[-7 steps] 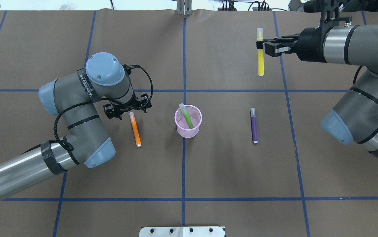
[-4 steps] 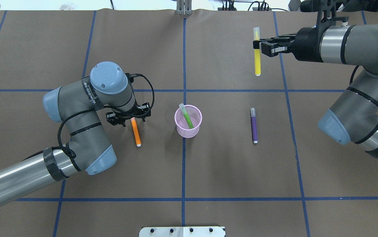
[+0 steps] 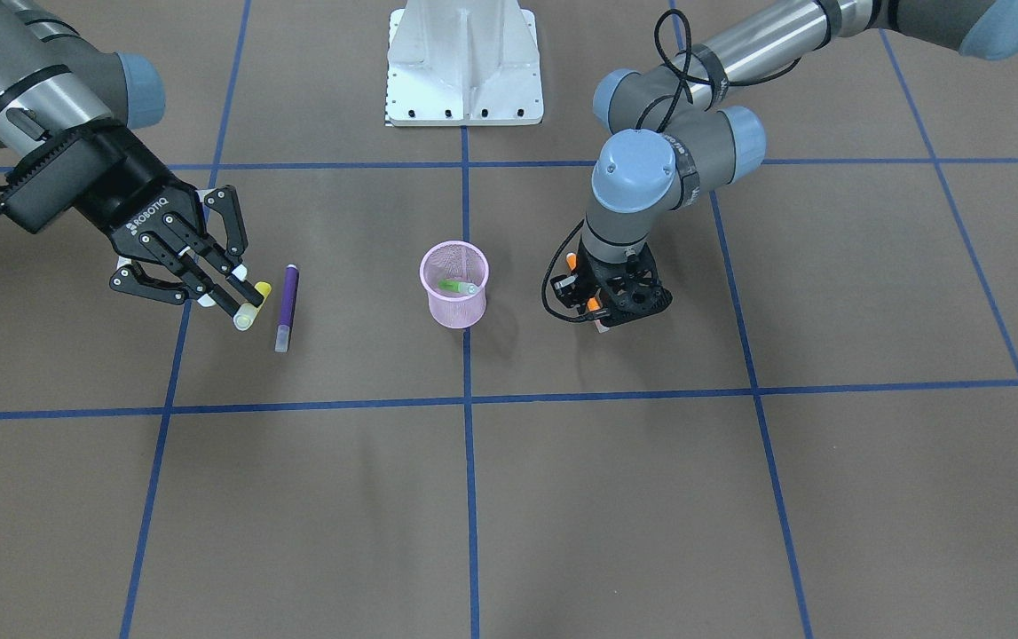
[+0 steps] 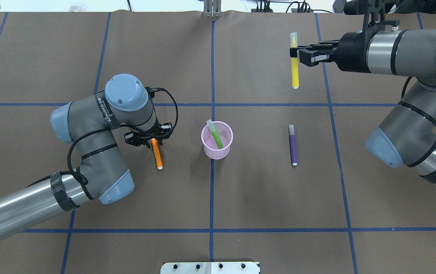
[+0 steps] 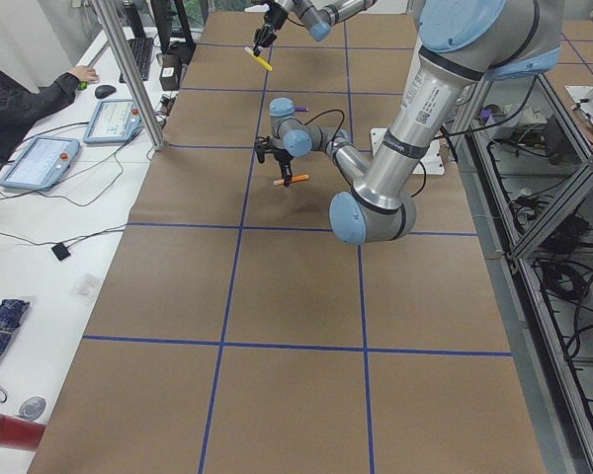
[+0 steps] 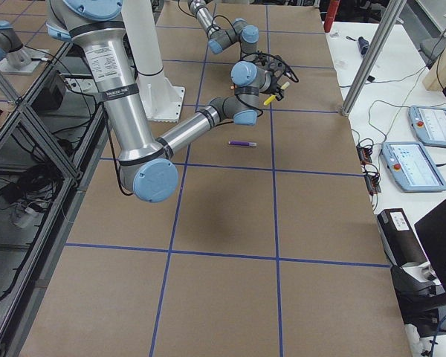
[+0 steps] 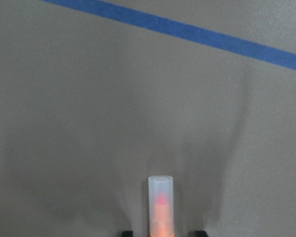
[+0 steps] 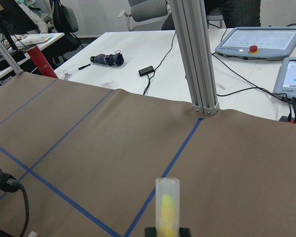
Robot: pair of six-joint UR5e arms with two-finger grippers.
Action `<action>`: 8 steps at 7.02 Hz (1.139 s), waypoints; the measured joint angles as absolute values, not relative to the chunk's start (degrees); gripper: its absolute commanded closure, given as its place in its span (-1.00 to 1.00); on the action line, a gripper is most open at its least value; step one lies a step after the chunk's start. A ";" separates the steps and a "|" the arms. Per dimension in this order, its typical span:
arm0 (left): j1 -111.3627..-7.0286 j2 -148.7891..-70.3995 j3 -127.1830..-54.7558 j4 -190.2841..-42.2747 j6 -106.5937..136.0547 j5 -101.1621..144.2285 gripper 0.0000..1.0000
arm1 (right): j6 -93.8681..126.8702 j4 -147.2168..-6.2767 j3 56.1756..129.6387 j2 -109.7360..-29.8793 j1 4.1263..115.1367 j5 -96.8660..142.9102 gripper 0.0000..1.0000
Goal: Collect pens into pen holder
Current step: 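Grasp the orange marker with the left gripper while the right gripper approaches the cup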
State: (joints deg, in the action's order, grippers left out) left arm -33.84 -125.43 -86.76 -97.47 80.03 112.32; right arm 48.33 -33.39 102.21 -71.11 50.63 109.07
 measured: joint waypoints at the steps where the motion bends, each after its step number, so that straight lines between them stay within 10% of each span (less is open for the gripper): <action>1: -33.84 -125.42 -86.76 -97.47 79.97 112.32 0.67 | 48.34 -33.39 102.17 -71.10 50.63 109.07 1.00; 2: -33.84 -125.42 -86.80 -97.47 79.90 112.32 1.00 | 48.34 -33.38 102.14 -71.10 50.63 109.07 1.00; 8: -37.09 -124.45 -93.91 -97.07 79.53 115.55 1.00 | 50.24 -33.31 102.32 -69.37 48.70 106.72 1.00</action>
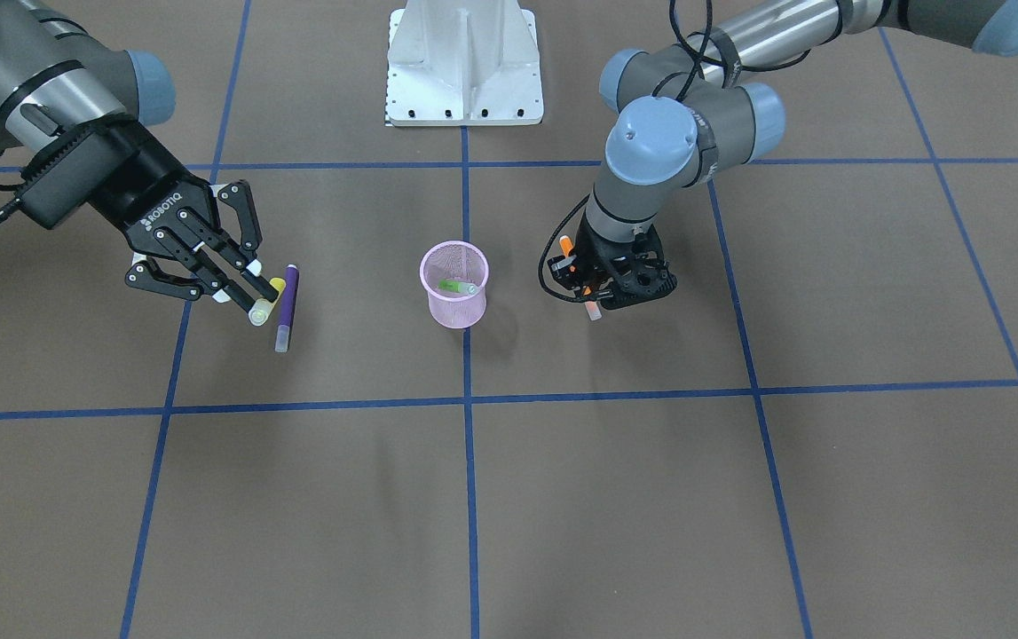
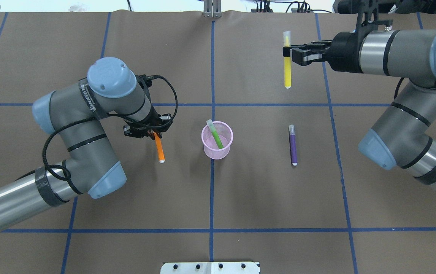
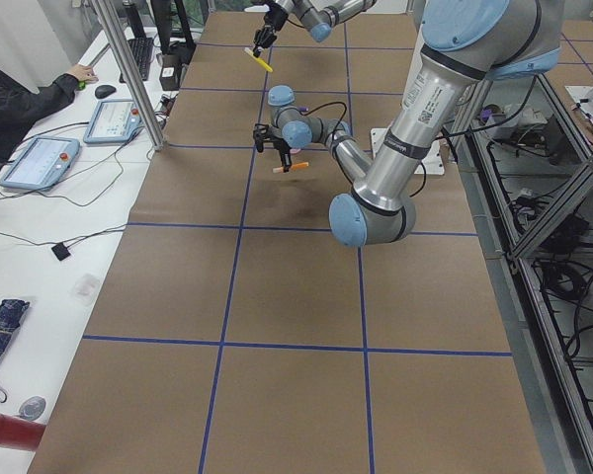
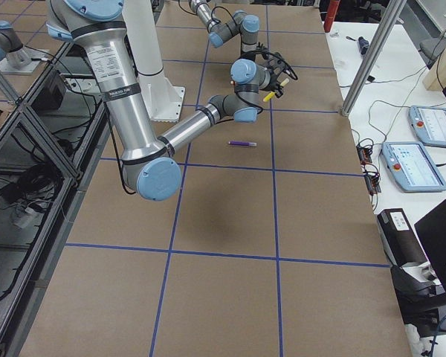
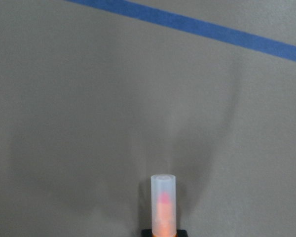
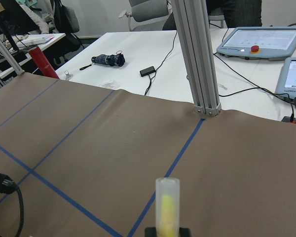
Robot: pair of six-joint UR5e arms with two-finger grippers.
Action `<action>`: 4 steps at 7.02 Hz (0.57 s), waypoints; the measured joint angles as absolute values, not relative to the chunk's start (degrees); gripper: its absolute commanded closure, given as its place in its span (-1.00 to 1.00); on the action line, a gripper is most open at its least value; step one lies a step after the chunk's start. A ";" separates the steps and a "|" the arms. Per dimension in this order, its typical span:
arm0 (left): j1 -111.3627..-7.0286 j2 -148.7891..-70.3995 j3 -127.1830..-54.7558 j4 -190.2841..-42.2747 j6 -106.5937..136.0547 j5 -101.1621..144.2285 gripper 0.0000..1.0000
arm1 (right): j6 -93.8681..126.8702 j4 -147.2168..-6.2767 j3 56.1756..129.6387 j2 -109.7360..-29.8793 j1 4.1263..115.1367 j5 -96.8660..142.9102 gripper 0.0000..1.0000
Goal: Collect pens into pen holder
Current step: 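Grasp the orange marker with the left gripper while the right gripper approaches the cup, then lift orange marker with left gripper while right lowers highlighter into cup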
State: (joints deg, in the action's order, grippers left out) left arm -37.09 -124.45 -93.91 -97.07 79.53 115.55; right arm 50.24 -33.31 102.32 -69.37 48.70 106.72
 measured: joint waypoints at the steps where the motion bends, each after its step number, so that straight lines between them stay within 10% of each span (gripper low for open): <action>1: -39.17 -124.29 -96.68 -97.10 79.18 114.66 1.00 | 51.05 -33.33 102.41 -68.08 46.18 103.26 1.00; 4: -43.54 -124.17 -101.80 -97.10 75.28 111.64 1.00 | 51.33 -33.52 101.88 -64.51 36.07 87.94 1.00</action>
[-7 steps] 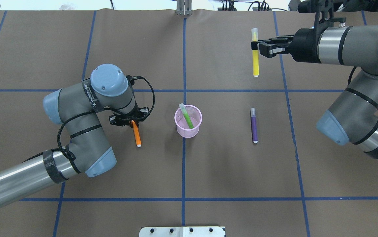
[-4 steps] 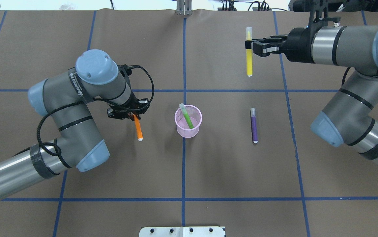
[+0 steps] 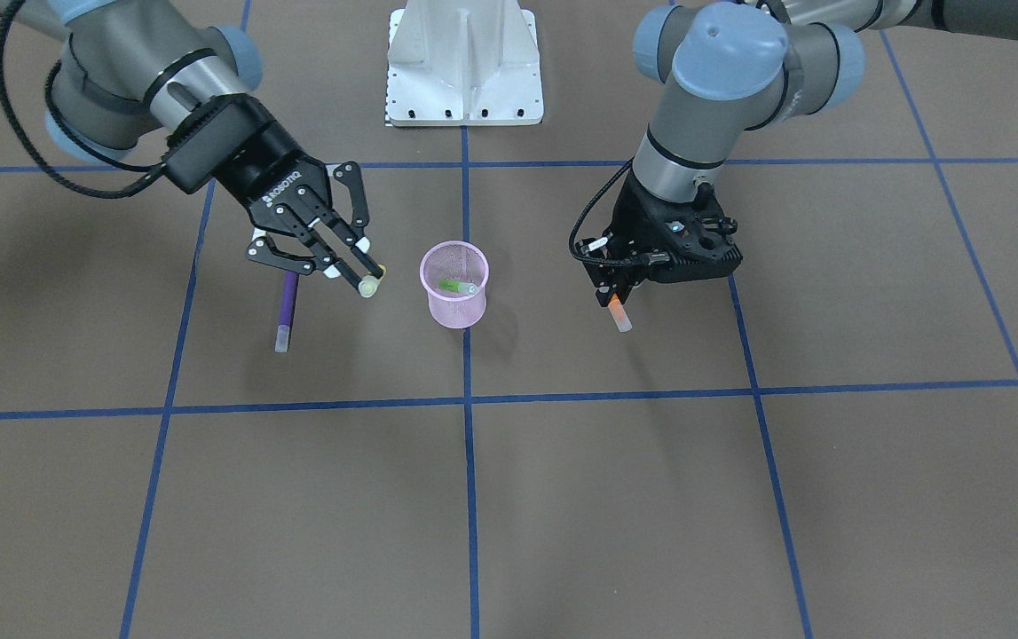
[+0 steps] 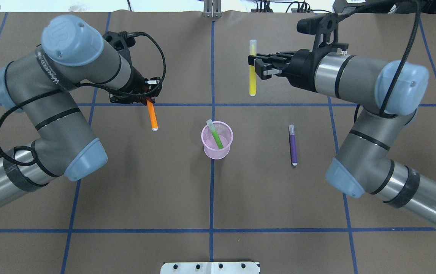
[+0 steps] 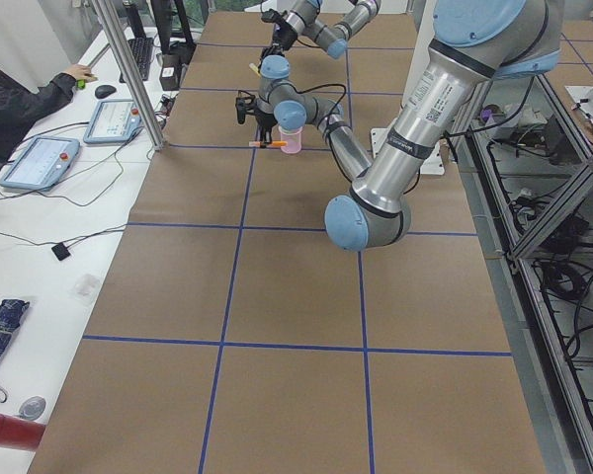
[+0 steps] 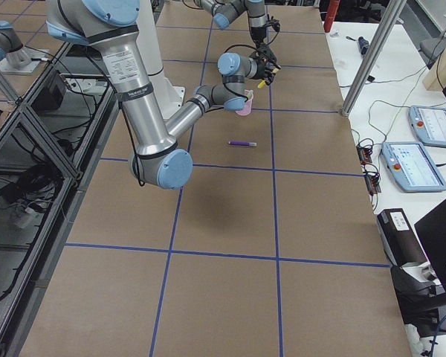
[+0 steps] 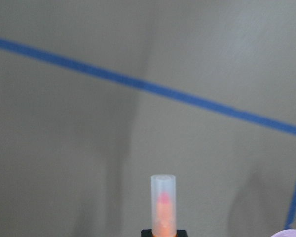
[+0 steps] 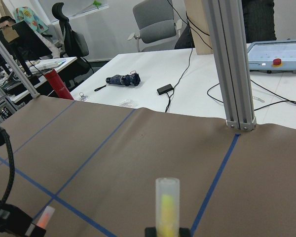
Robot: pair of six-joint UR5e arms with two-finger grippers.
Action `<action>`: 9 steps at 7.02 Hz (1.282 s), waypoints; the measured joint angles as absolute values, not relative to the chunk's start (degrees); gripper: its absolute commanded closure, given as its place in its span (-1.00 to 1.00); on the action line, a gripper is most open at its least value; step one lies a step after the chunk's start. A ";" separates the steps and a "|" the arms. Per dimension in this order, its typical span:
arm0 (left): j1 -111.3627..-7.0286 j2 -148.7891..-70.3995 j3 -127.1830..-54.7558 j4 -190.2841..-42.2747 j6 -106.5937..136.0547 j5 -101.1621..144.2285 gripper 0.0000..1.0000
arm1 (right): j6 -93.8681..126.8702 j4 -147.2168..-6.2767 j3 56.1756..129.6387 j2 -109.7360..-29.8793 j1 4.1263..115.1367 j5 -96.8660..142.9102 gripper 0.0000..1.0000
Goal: Collect pens into pen holder
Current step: 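Lift orange marker with left gripper while right lowers highlighter into cup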
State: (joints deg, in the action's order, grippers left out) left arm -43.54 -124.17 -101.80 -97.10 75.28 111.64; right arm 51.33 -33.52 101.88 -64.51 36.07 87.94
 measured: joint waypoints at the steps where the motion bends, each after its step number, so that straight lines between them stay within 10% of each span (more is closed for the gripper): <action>1: -44.47 -124.10 -101.93 -97.13 74.71 111.53 1.00 | 50.93 -33.67 101.38 -63.50 32.87 83.11 1.00; 9: -46.57 -122.86 -100.98 -96.96 71.32 111.80 1.00 | 46.60 -33.64 95.10 -61.36 23.85 76.03 1.00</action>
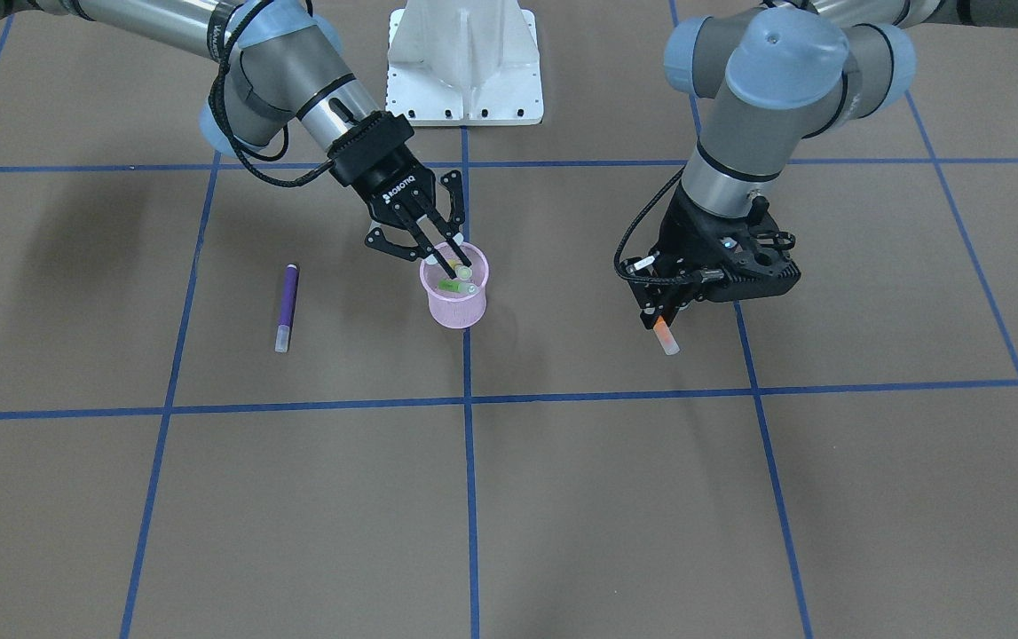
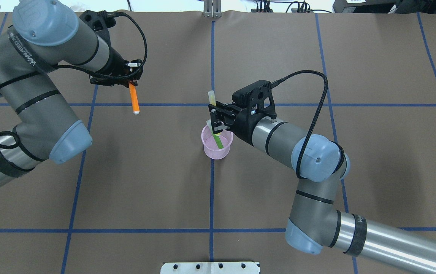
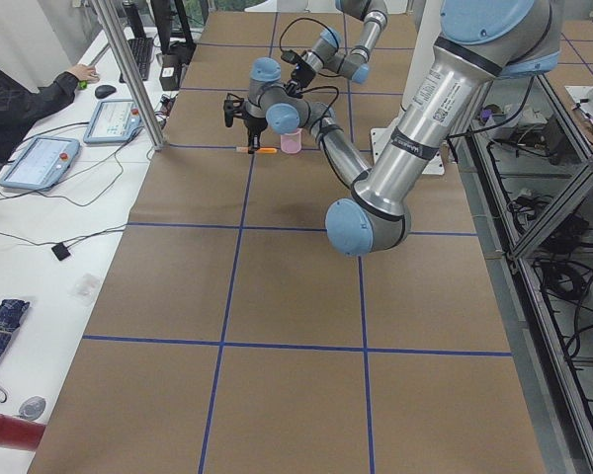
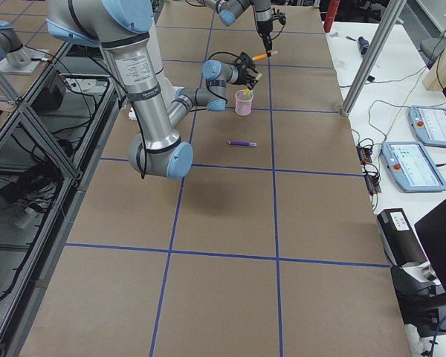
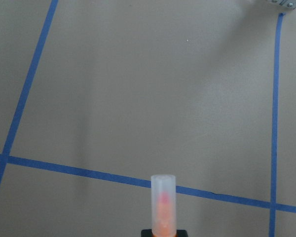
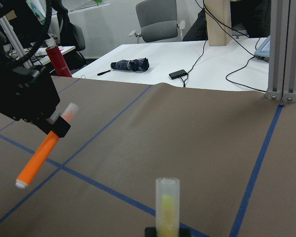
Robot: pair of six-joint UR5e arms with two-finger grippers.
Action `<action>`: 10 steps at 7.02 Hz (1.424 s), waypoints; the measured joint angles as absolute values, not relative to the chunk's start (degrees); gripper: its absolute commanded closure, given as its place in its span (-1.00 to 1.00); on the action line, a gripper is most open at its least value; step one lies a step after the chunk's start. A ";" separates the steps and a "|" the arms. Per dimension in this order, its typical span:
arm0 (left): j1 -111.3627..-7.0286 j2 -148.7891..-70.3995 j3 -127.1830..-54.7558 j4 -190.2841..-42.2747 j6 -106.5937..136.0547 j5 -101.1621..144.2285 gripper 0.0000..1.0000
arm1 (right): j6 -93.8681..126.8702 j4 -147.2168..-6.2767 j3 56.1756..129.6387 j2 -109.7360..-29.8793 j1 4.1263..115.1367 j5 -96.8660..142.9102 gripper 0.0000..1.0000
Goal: Collect pens into pen holder
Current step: 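Lift orange marker with left gripper while right lowers highlighter into cup, then release the highlighter into the cup and withdraw the right gripper toward the purple marker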
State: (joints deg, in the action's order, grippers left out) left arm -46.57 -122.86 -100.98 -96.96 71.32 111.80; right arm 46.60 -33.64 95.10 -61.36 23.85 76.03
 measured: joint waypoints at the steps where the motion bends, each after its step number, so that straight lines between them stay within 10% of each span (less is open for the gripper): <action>1: -46.53 -122.87 -100.93 -97.00 71.29 111.78 1.00 | 46.50 -33.61 94.47 -61.50 23.59 76.03 1.00; 3: -46.47 -122.87 -100.87 -96.99 71.28 111.72 1.00 | 46.35 -33.58 93.75 -62.03 23.35 76.02 0.62; 4: -46.44 -122.87 -100.81 -97.03 71.28 111.71 1.00 | 46.32 -33.51 93.56 -62.06 23.32 76.03 -0.83; 10: -46.77 -123.18 -105.73 -97.53 71.19 109.91 1.00 | 48.61 -33.88 93.60 -61.28 23.59 73.49 -0.98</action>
